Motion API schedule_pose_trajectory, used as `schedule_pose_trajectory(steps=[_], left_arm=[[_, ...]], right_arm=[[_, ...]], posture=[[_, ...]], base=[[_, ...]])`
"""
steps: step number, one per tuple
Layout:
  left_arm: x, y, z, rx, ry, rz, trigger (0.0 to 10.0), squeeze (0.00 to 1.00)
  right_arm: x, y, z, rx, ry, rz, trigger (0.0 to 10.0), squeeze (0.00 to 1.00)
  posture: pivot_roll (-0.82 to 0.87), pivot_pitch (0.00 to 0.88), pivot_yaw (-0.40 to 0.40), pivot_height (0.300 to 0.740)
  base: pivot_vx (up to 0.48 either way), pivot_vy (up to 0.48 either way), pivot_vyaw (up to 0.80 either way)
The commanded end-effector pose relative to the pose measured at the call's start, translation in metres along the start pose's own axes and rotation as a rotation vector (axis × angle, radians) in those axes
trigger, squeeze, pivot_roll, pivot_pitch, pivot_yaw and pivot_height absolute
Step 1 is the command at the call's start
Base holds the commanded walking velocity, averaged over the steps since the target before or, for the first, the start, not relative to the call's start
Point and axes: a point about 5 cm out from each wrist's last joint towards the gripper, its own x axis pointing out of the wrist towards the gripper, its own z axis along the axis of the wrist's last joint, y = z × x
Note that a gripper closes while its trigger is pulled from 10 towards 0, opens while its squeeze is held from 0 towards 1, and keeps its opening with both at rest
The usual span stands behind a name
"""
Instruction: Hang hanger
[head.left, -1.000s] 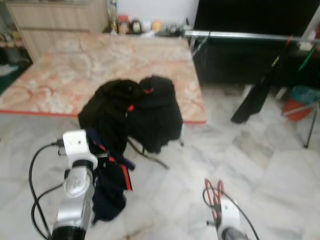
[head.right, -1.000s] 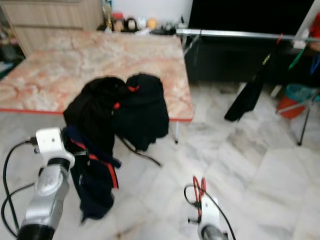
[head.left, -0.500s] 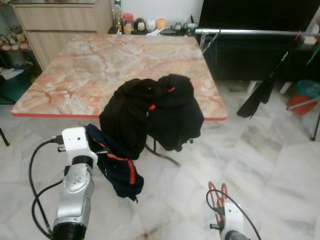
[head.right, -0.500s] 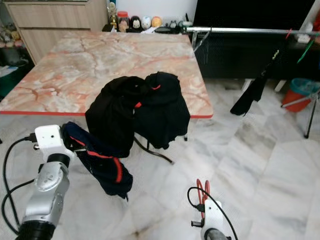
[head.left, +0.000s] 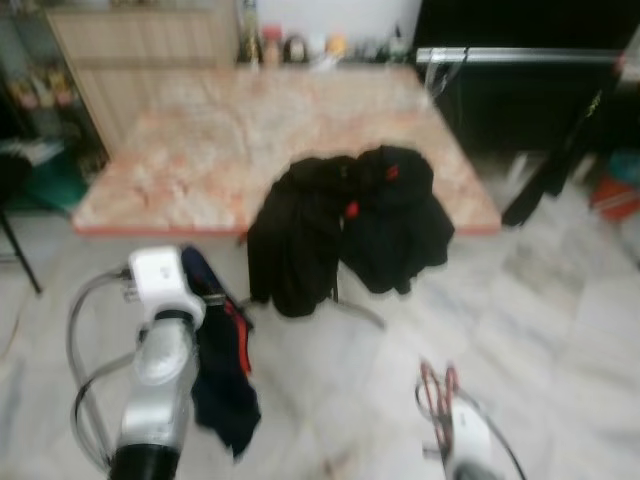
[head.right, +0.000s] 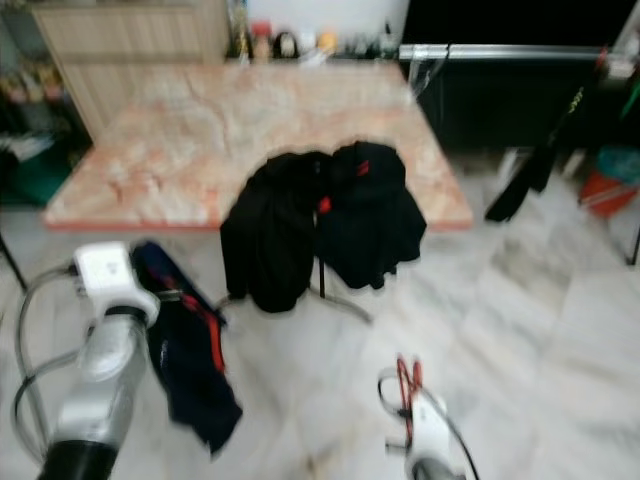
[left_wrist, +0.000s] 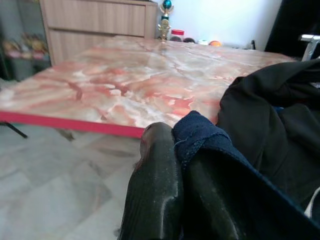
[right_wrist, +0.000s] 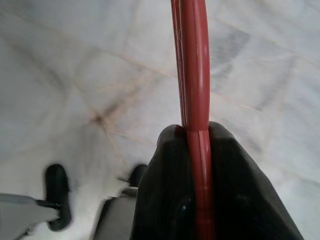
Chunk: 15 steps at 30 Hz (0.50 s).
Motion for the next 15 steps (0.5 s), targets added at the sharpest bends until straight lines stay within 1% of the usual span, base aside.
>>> schedule_pose_trajectory(steps=[1, 3, 7, 9, 11, 15], left_arm=[[0.003, 0.001, 0.012, -0.025, -0.037, 0.005, 10.0, 0.00], [0.003, -0.004, 0.018, -0.043, -0.053, -0.026, 10.0, 0.00], [0.003, -0.007, 0.026, -0.046, -0.087, -0.050, 10.0, 0.00], [0.005, -0.007, 0.031, -0.042, -0.099, -0.055, 10.0, 0.00], [0.006, -0.007, 0.033, -0.045, -0.098, -0.060, 10.0, 0.00], [0.006, -0.008, 0.034, -0.038, -0.097, -0.065, 10.0, 0.00]], right_arm=[[0.001, 0.006, 0.009, -0.002, -0.026, 0.017, 10.0, 0.00], [0.001, 0.007, 0.009, -0.006, -0.024, 0.017, 10.0, 0.00], [0.001, 0.009, 0.012, 0.010, -0.030, 0.015, 10.0, 0.00], [0.002, 0.014, 0.018, 0.008, -0.040, 0.022, 10.0, 0.00], [0.002, 0.019, 0.023, 0.008, -0.049, 0.026, 10.0, 0.00], [0.003, 0.020, 0.024, 0.012, -0.054, 0.026, 10.0, 0.00]], posture=[[0.19, 0.000, -0.061, 0.736], [0.19, 0.000, -0.056, 0.736], [0.19, 0.000, -0.055, 0.736], [0.19, 0.000, -0.052, 0.736], [0.20, 0.000, -0.051, 0.736], [0.20, 0.002, -0.050, 0.736]], base=[[0.000, 0.000, 0.00], [0.000, 0.000, 0.00], [0.000, 0.000, 0.00], [0.000, 0.000, 0.00], [0.000, 0.000, 0.00], [0.000, 0.000, 0.00]])
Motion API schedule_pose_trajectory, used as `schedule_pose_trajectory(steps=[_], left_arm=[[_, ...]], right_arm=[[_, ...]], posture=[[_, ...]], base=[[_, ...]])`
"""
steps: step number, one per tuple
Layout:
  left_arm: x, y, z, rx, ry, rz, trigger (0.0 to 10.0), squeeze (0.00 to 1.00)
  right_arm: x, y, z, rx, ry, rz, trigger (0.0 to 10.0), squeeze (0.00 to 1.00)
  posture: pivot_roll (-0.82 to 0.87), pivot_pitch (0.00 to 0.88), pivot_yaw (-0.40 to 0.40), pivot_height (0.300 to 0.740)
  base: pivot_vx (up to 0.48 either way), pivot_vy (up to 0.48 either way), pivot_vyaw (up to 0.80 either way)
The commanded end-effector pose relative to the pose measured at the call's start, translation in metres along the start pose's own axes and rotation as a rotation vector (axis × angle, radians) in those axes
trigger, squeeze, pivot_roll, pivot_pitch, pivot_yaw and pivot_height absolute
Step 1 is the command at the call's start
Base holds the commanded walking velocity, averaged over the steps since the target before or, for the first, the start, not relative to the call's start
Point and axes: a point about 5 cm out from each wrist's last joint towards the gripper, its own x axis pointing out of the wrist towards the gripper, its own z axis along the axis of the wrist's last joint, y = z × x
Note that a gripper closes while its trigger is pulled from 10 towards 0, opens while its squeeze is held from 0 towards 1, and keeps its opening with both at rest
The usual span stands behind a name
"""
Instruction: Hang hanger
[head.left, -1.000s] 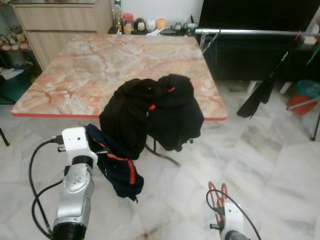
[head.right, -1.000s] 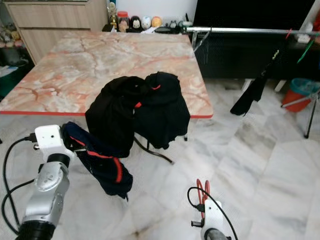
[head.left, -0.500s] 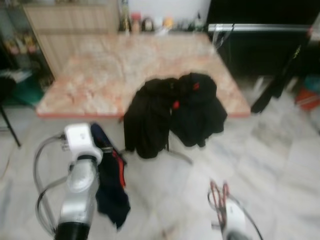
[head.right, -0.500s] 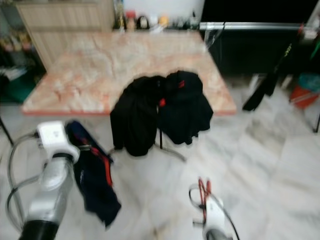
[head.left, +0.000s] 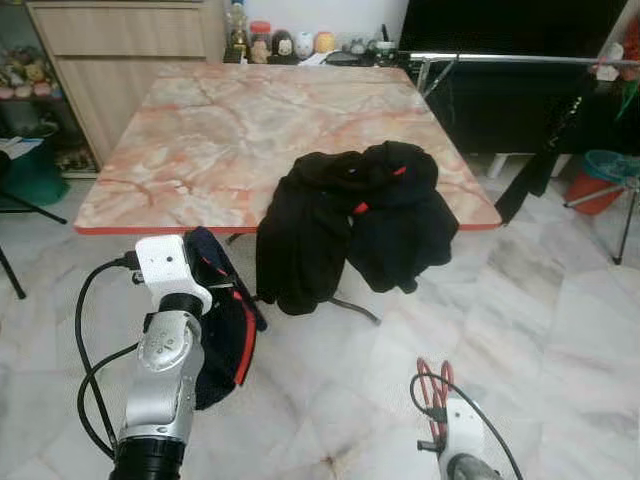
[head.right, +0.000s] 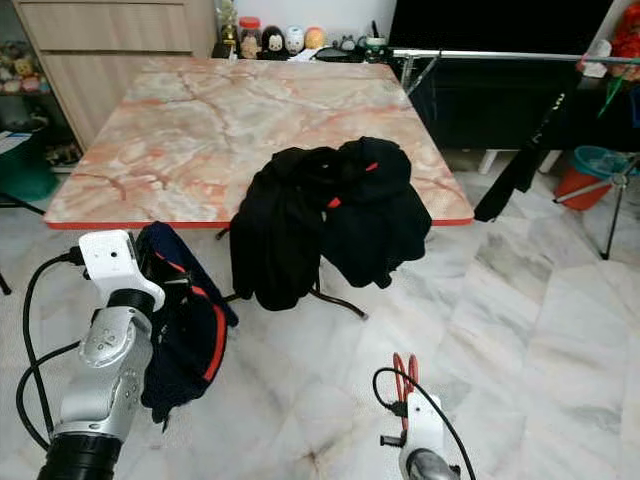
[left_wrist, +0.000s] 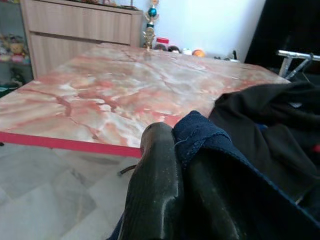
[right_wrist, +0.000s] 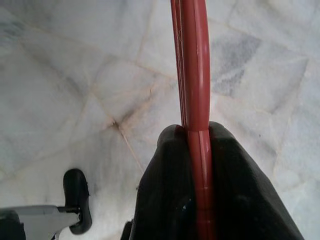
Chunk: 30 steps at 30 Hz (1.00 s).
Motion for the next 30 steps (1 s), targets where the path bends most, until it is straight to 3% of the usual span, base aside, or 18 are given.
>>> schedule_pose_trajectory(steps=[1, 21, 30], left_arm=[[0.004, -0.006, 0.014, 0.010, -0.050, -0.028, 10.0, 0.00], [0.006, -0.002, 0.029, 0.050, -0.099, -0.020, 10.0, 0.00], [0.006, 0.002, 0.036, 0.071, -0.118, -0.014, 10.0, 0.00]], right_arm=[[0.000, -0.001, 0.001, 0.012, -0.004, -0.008, 10.0, 0.00], [0.000, -0.001, 0.003, 0.022, -0.014, -0.012, 10.0, 0.00], [-0.001, -0.004, -0.006, 0.018, 0.013, -0.022, 10.0, 0.00]], posture=[[0.20, 0.013, -0.050, 0.736], [0.19, 0.048, -0.052, 0.736], [0.20, 0.058, -0.053, 0.736]], base=[[0.000, 0.000, 0.00], [0.000, 0.000, 0.00], [0.264, 0.000, 0.00]])
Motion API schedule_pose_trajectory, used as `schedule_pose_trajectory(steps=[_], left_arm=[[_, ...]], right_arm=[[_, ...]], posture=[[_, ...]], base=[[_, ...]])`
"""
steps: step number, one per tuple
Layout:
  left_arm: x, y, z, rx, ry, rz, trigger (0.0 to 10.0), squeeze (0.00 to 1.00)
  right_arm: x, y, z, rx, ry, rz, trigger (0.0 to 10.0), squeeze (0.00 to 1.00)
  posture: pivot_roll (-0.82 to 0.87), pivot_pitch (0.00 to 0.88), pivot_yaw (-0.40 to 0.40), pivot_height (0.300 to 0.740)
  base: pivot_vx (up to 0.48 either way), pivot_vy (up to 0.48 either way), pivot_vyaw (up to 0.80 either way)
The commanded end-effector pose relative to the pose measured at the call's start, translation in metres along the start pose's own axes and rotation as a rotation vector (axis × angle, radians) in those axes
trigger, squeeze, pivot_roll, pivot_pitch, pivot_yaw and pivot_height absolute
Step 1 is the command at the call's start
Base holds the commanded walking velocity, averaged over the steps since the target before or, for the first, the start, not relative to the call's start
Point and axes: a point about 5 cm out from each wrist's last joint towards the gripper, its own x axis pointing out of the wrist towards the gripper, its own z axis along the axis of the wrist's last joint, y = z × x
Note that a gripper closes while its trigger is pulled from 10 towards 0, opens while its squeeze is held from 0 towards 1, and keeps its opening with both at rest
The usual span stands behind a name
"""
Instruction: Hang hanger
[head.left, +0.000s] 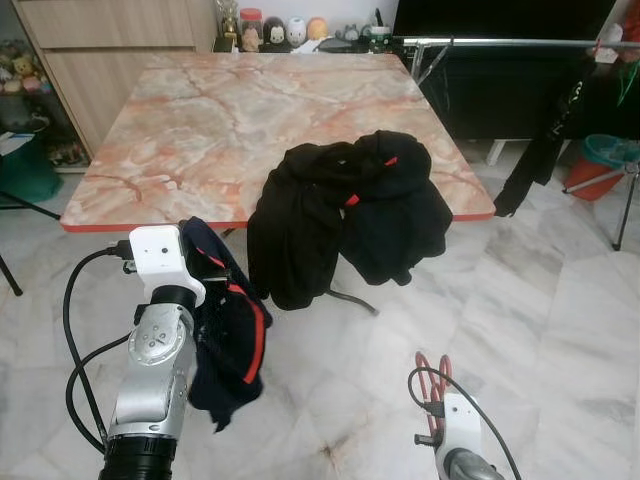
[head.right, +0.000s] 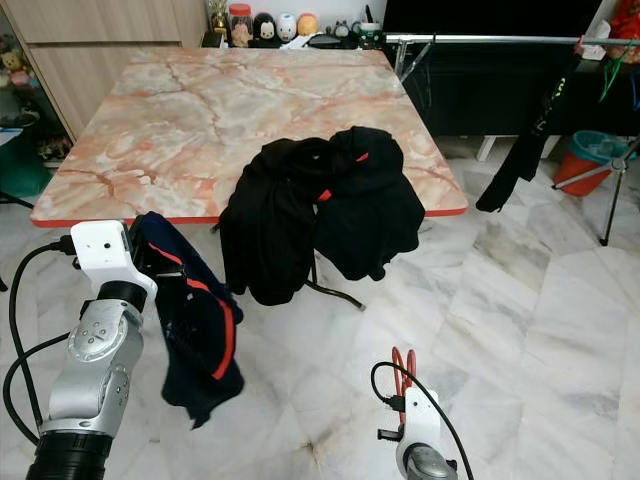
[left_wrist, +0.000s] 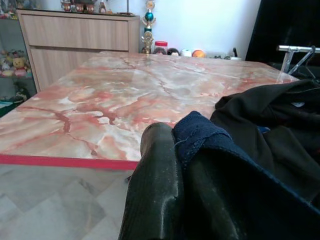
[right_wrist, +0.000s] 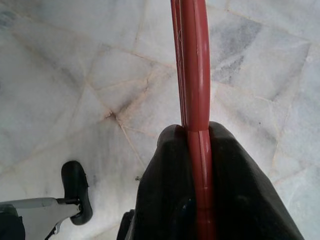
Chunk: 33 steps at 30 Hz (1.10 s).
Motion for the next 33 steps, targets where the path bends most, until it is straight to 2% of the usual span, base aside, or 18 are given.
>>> schedule_pose_trajectory(steps=[1, 4, 8, 18, 24, 26, 28, 30, 31, 33], left_arm=[[0.005, -0.002, 0.020, 0.008, -0.077, -0.009, 10.0, 0.00], [0.006, 0.001, 0.024, 0.016, -0.091, -0.007, 10.0, 0.00], [0.006, 0.004, 0.025, 0.023, -0.096, -0.003, 10.0, 0.00], [0.009, 0.006, 0.033, 0.032, -0.118, -0.002, 10.0, 0.00], [0.020, 0.008, 0.055, 0.041, -0.182, -0.011, 10.0, 0.00], [0.030, 0.010, 0.069, 0.044, -0.213, -0.011, 10.0, 0.00], [0.045, 0.012, 0.093, 0.062, -0.266, -0.027, 10.0, 0.00], [0.048, 0.012, 0.096, 0.075, -0.269, -0.031, 10.0, 0.00], [0.061, 0.012, 0.109, 0.088, -0.290, -0.046, 10.0, 0.00], [0.076, 0.009, 0.124, 0.104, -0.323, -0.075, 10.0, 0.00]], right_arm=[[0.000, -0.002, 0.001, 0.006, -0.004, -0.015, 10.0, 0.00], [0.000, 0.005, 0.004, 0.007, -0.005, -0.006, 10.0, 0.00], [0.001, 0.007, 0.005, 0.000, -0.005, 0.002, 10.0, 0.00], [0.001, 0.001, 0.005, -0.003, 0.005, -0.004, 10.0, 0.00], [0.001, -0.004, 0.003, 0.003, 0.008, -0.009, 10.0, 0.00], [0.000, -0.006, 0.002, -0.003, 0.012, -0.009, 10.0, 0.00], [0.001, -0.005, 0.003, 0.003, 0.011, -0.007, 10.0, 0.00], [0.001, -0.005, 0.003, 0.002, 0.010, -0.006, 10.0, 0.00], [0.001, -0.004, 0.006, 0.005, 0.007, -0.005, 10.0, 0.00], [0.001, -0.002, 0.008, -0.002, 0.007, -0.001, 10.0, 0.00]], posture=[[0.20, 0.048, -0.053, 0.736], [0.20, 0.038, -0.050, 0.736], [0.20, 0.030, -0.048, 0.736], [0.20, 0.020, -0.045, 0.736], [0.21, 0.030, -0.046, 0.736], [0.22, 0.029, -0.044, 0.736], [0.23, 0.028, -0.042, 0.736], [0.23, 0.025, -0.039, 0.736], [0.24, 0.023, -0.035, 0.736], [0.25, 0.019, -0.034, 0.736]], base=[[0.274, 0.000, 0.00], [0.275, 0.000, 0.00], [0.279, 0.000, 0.00], [0.284, 0.000, 0.00], [0.281, 0.000, 0.00], [0.287, 0.000, 0.00], [0.296, 0.000, 0.00], [0.294, 0.000, 0.00], [0.296, 0.000, 0.00], [0.294, 0.000, 0.00]])
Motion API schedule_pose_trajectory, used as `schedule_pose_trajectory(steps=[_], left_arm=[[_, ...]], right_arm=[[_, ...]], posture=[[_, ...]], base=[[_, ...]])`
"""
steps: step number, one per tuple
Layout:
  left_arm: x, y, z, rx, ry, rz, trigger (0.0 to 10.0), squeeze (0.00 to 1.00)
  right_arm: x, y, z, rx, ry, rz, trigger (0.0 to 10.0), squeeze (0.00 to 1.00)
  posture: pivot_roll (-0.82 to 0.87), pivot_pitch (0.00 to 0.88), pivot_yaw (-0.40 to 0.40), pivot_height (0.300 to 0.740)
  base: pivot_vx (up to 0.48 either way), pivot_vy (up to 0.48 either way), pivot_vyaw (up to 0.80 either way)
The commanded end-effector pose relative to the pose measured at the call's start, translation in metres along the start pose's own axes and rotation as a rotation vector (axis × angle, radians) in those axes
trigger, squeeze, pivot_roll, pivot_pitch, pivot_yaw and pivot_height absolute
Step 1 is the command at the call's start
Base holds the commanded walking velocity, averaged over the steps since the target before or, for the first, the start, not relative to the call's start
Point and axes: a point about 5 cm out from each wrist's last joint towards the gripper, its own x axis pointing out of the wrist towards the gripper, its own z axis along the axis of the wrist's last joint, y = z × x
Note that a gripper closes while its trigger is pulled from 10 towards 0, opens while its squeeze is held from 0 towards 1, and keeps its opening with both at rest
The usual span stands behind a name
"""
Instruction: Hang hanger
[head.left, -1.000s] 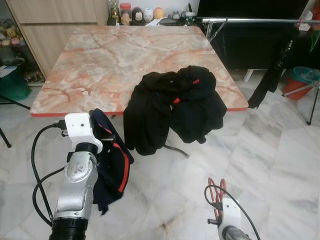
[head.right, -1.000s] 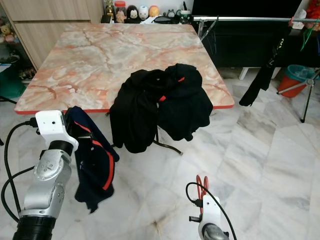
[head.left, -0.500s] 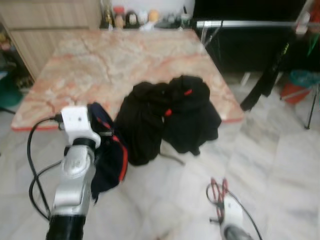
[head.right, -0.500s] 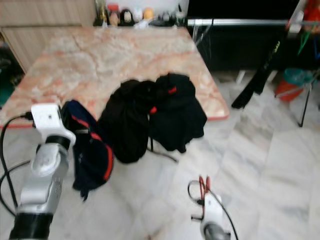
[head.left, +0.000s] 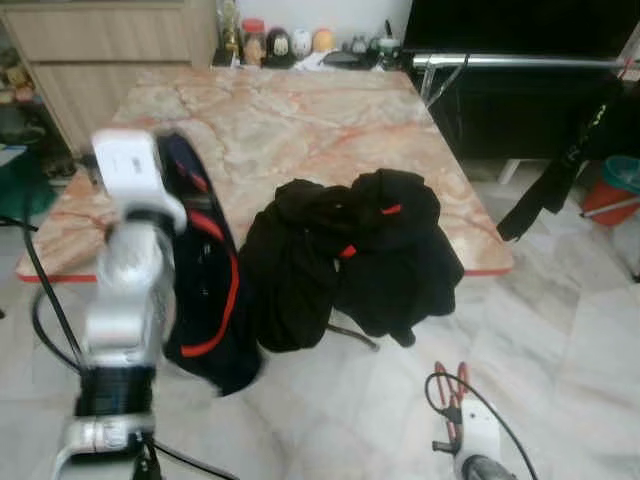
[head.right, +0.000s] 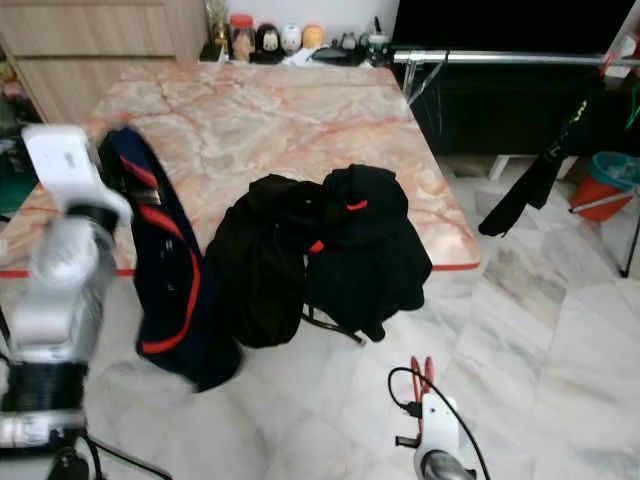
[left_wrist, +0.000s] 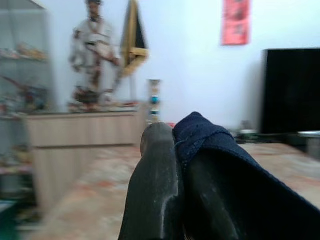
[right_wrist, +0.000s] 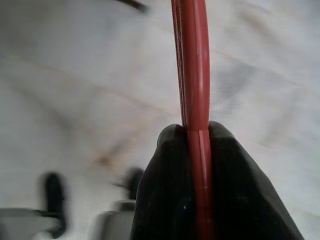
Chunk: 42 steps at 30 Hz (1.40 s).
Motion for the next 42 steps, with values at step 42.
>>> schedule_pose_trajectory(steps=[42], left_arm=[[-0.099, -0.035, -0.078, -0.060, 0.429, -0.294, 10.0, 0.00]], right_arm=[[-0.001, -0.004, -0.009, -0.046, 0.033, 0.021, 10.0, 0.00]], posture=[[0.25, 0.021, -0.032, 0.736]], base=[[0.167, 0.000, 0.00]])
